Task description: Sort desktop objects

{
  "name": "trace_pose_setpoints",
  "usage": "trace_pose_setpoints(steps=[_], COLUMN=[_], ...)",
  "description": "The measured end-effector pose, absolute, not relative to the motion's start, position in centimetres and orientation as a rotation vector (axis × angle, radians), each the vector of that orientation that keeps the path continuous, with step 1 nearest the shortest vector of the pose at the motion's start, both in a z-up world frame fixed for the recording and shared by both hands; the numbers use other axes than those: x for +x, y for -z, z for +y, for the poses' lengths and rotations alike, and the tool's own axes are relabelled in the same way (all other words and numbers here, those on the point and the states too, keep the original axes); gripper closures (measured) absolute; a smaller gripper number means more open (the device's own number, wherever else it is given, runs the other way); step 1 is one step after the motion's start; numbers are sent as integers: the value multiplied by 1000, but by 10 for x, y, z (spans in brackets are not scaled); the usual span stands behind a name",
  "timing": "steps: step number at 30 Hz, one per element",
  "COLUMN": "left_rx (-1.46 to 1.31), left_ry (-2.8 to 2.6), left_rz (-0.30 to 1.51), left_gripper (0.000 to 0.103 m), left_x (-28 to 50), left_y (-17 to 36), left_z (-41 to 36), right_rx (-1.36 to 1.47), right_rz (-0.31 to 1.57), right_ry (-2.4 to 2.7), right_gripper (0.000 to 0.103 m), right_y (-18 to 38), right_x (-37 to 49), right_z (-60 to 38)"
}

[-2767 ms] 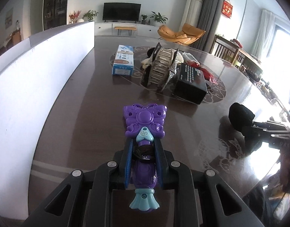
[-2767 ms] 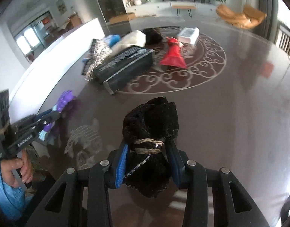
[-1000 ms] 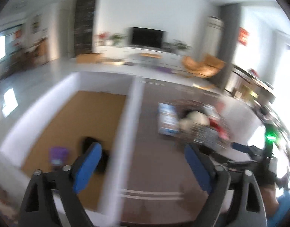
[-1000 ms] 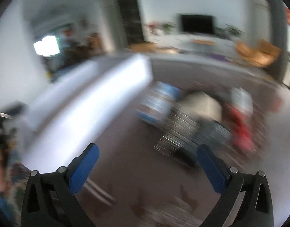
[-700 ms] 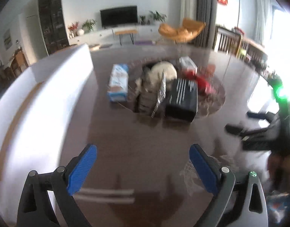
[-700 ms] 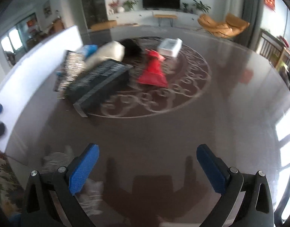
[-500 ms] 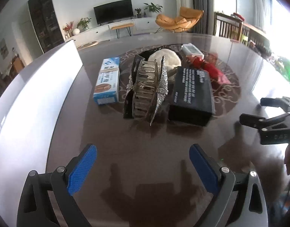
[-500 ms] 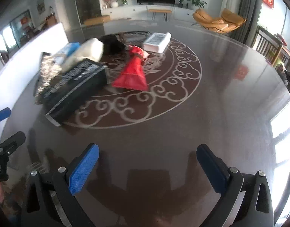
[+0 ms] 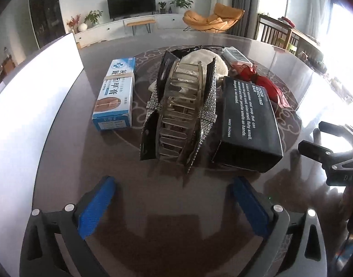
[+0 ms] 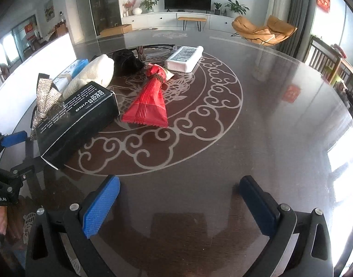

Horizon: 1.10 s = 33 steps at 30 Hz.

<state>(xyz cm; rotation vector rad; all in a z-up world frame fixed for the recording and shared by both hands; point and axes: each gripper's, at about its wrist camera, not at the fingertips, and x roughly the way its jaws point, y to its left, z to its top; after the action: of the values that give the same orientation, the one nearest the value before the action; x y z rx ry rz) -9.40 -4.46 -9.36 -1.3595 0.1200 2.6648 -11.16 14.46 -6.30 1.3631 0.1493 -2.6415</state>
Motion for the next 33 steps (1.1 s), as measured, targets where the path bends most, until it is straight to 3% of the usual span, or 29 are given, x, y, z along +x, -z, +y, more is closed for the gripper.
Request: trace_pose_setpoints(steps=[33], left_rx=[-1358], left_ry=[-2663], left_rz=[114], left_gripper=[0], left_x=[-88], left_y=[88], left_z=[-48], right_rx=[1361], right_rz=[149], right_ry=[2642], right_gripper=[0], right_y=[64], right_x=[-112], right_z=[144])
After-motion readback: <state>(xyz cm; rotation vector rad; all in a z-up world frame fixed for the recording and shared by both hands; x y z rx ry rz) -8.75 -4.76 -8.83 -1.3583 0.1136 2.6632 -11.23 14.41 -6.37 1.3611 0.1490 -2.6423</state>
